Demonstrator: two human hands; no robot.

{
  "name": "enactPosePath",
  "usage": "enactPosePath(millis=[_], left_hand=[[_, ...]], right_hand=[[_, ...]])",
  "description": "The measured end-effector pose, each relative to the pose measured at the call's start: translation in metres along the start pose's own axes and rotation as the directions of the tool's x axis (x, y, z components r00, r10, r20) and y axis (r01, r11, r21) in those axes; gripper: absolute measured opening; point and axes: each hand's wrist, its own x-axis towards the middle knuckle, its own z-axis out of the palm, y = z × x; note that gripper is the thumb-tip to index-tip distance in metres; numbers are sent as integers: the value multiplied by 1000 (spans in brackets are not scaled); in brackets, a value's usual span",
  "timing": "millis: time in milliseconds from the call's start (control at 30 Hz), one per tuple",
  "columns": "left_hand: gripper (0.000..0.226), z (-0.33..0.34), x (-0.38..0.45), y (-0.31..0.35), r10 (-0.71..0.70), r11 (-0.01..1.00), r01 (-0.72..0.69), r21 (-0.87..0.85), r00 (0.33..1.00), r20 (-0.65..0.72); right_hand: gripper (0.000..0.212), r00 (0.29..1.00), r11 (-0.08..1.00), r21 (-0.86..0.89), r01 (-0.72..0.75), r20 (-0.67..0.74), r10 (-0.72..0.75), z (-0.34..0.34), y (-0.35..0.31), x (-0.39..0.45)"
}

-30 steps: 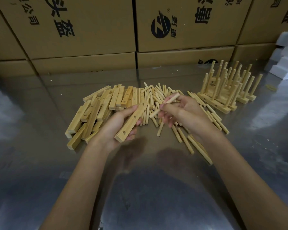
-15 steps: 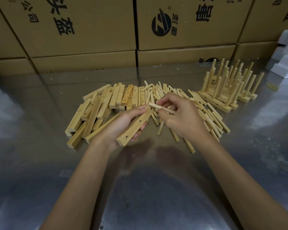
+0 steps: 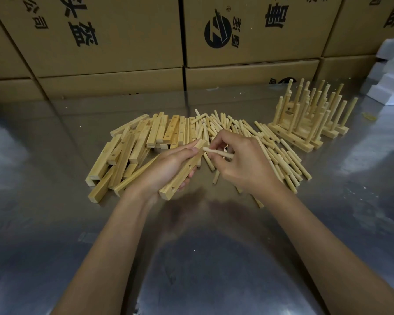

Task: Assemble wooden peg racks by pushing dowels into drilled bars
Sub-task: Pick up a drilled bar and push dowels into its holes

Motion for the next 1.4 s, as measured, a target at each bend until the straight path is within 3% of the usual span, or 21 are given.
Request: enactPosePath(millis=[167, 400, 667, 833, 967, 1033, 1133, 1200, 1267, 1333, 1400], left_hand=[[33, 0, -3, 1, 26, 1000, -26, -15, 999, 32], [32, -2, -2, 0, 62, 987, -65, 150, 998, 23], [38, 0, -4, -1, 122, 972, -129, 199, 991, 47], [35, 10, -2, -3, 112, 985, -113, 130, 994, 16], [33, 20, -1, -4, 79, 992, -71, 103, 994, -78], [30, 13, -1, -2, 61, 996, -51, 74, 987, -148], [30, -3, 0, -1, 26, 999, -34, -25, 965, -260], [30, -11, 2, -1, 0, 996, -27, -85, 952, -305], [31, -16, 4, -1, -16, 994, -19, -107, 947, -321], [32, -20, 6, -1, -31, 988, -17, -151, 949, -313], [32, -21, 6, -1, -47, 981, -13, -195, 953, -298]], right_hand=[[7, 990, 971, 192, -143, 11, 144, 1, 0, 0], [10, 899, 779, 466, -419, 95, 427, 5, 0, 2], [10, 830, 592, 628, -505, 165, 533, 5, 2, 3], [12, 789, 522, 634, -571, 249, 561, -2, 3, 4], [35, 755, 531, 547, -646, 356, 551, -23, 13, 10], [45, 720, 507, 541, -671, 311, 620, -33, 19, 14], [30, 707, 581, 448, -679, 187, 682, -39, 31, 15], [21, 756, 735, 181, -654, 192, 626, -38, 36, 12], [24, 776, 830, -174, -530, 296, 558, -30, 35, 6], [28, 759, 791, -451, -412, 311, 573, -18, 31, 1], [22, 773, 757, -537, -372, 273, 573, -9, 27, 0]])
